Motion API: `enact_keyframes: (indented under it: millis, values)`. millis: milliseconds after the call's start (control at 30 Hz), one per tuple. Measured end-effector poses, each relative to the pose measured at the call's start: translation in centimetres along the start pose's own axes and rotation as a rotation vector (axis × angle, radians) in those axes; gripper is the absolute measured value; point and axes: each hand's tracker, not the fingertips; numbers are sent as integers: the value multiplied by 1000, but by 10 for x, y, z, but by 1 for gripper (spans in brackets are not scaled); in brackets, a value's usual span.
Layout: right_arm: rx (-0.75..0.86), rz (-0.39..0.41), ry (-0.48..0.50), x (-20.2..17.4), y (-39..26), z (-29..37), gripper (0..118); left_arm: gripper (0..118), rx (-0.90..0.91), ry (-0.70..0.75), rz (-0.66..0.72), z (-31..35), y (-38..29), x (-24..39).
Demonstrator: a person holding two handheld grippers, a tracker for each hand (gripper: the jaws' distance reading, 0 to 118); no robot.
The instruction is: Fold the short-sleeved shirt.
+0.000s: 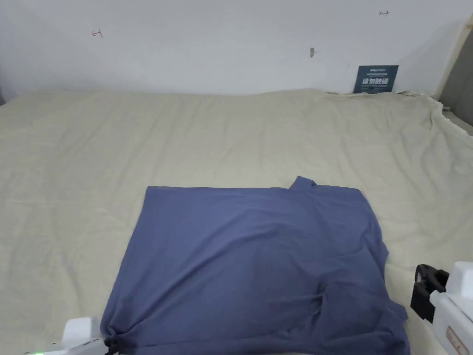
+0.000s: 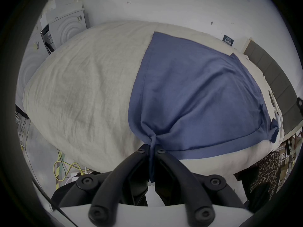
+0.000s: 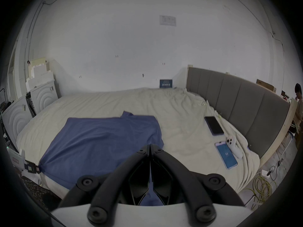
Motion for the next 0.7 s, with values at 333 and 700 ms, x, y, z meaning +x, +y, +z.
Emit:
enact_keyframes:
  millis: [333,700]
  values:
    - [-321,-63,21,16,-70,-45,71,3,57,-25,2,20,14,2]
    - [-422,-46,56,3,-105,-68,35,3,54,-28,5,17,16,6]
